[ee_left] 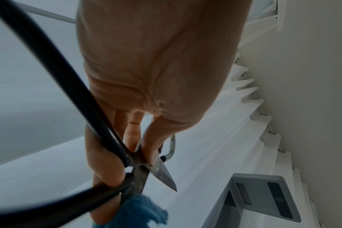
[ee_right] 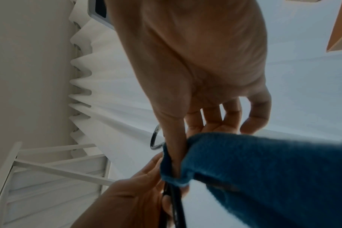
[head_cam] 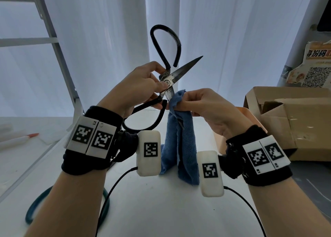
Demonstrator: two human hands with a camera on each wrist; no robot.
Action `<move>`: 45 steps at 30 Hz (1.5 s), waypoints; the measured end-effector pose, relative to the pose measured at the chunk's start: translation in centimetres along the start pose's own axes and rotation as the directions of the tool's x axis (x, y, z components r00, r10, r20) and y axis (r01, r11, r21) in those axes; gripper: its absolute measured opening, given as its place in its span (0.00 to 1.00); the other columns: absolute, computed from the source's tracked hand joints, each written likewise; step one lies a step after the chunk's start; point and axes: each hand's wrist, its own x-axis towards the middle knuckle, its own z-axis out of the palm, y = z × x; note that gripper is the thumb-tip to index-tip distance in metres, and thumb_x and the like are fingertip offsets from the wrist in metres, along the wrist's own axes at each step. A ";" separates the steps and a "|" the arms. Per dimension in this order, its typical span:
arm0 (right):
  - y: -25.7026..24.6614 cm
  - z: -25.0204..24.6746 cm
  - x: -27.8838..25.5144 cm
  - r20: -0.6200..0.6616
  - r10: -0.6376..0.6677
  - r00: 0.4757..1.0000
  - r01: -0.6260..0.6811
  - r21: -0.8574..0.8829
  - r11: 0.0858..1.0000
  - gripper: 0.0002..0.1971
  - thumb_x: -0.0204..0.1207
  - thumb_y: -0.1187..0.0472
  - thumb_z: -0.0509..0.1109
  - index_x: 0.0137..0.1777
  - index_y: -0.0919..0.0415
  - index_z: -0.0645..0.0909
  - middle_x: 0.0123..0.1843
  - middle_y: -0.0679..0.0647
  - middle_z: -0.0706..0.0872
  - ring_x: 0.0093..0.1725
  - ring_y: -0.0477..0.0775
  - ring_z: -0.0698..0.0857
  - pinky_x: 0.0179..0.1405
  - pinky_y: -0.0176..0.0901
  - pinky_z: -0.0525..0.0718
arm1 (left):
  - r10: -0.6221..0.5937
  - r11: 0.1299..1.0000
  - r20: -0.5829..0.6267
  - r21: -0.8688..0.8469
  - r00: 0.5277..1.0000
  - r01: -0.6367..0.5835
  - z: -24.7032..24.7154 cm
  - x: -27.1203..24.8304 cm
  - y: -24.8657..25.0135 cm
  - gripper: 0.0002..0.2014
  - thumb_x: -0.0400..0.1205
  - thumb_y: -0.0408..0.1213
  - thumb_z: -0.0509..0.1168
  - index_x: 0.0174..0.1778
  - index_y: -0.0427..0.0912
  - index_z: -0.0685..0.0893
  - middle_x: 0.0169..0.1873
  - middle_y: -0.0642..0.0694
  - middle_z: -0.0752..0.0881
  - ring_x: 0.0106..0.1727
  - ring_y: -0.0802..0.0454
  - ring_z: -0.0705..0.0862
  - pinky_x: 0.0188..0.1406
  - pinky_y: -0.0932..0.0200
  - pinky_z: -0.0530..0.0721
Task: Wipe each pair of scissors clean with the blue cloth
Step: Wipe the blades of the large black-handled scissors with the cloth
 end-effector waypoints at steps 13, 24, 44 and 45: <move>-0.5 0.0 -0.1 -0.062 -0.029 0.998 0.035 0.108 0.994 0.04 0.76 0.67 0.75 0.48 0.61 0.91 0.48 0.56 0.93 0.47 0.44 0.89 0.41 0.29 0.82 | -0.014 0.999 0.088 0.033 0.996 0.011 0.6 -0.5 0.5 0.08 0.87 0.29 0.64 0.60 0.42 0.80 0.47 0.41 0.80 0.34 0.40 0.93 0.35 0.55 0.92; -0.3 0.3 0.0 -0.121 -0.024 0.992 0.044 0.170 0.984 0.03 0.76 0.67 0.76 0.47 0.66 0.90 0.44 0.55 0.93 0.42 0.44 0.90 0.40 0.31 0.84 | -0.010 1.000 0.050 0.024 0.999 0.008 0.8 -0.2 0.3 0.08 0.87 0.29 0.63 0.60 0.42 0.80 0.45 0.43 0.79 0.29 0.46 0.91 0.29 0.60 0.88; -0.1 0.2 -0.1 -0.119 0.000 0.993 0.021 0.169 0.985 0.11 0.77 0.65 0.76 0.55 0.71 0.88 0.53 0.63 0.92 0.50 0.51 0.90 0.51 0.39 0.87 | 0.021 0.998 0.047 0.064 0.999 -0.024 1.2 -0.1 0.1 0.07 0.88 0.30 0.63 0.60 0.43 0.80 0.45 0.43 0.80 0.33 0.42 0.92 0.32 0.58 0.89; -0.1 0.2 -0.1 -0.089 0.000 0.996 0.014 0.157 0.987 0.11 0.77 0.66 0.76 0.56 0.71 0.88 0.54 0.63 0.92 0.52 0.53 0.91 0.53 0.40 0.87 | 0.023 0.997 0.033 0.068 0.999 -0.026 1.1 0.0 0.0 0.07 0.88 0.30 0.63 0.60 0.43 0.80 0.44 0.43 0.80 0.31 0.43 0.92 0.31 0.59 0.88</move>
